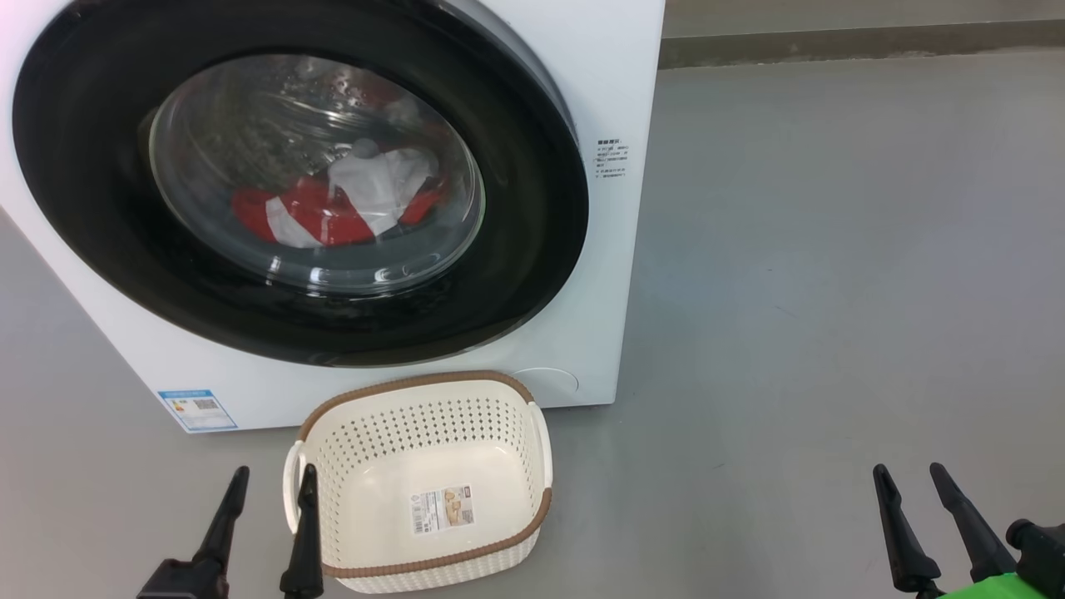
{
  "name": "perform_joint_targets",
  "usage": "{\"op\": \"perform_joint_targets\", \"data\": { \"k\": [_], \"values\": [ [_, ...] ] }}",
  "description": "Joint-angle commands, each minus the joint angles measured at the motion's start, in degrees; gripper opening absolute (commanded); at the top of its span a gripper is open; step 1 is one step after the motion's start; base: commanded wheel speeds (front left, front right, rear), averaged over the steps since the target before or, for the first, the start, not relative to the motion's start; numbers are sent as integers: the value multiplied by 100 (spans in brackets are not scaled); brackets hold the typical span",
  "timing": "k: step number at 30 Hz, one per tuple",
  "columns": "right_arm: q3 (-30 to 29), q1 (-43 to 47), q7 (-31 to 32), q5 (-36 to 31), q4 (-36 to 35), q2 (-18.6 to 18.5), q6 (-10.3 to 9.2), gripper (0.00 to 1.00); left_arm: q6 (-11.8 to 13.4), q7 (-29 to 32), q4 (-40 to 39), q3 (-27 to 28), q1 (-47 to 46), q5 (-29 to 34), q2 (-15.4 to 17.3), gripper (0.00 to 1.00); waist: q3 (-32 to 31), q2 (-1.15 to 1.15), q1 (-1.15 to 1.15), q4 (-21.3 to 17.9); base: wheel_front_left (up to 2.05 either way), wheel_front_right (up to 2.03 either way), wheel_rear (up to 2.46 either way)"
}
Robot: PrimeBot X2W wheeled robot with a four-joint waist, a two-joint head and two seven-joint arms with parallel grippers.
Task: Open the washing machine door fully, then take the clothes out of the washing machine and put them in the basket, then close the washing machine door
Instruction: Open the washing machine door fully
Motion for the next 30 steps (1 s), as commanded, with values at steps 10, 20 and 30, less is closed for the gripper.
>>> {"op": "perform_joint_targets", "data": {
  "k": [10, 20, 30],
  "values": [
    [38, -14, -70, -164, -204, -10, -6, 100, 65, -71, -94, 154, -84, -55, 89, 100, 5, 0, 0, 18, 0, 0, 0],
    [139, -489, -70, 100, -299, -33, -6, 0, 61, -71, -87, 109, -154, -31, 89, 100, 67, 0, 0, 43, 0, 0, 0],
    [468, -1962, -70, 912, -409, -131, -6, 0, 108, -71, -169, -176, -464, -82, 89, 100, 506, 0, 0, 264, 0, 0, 0]
  ]
}}
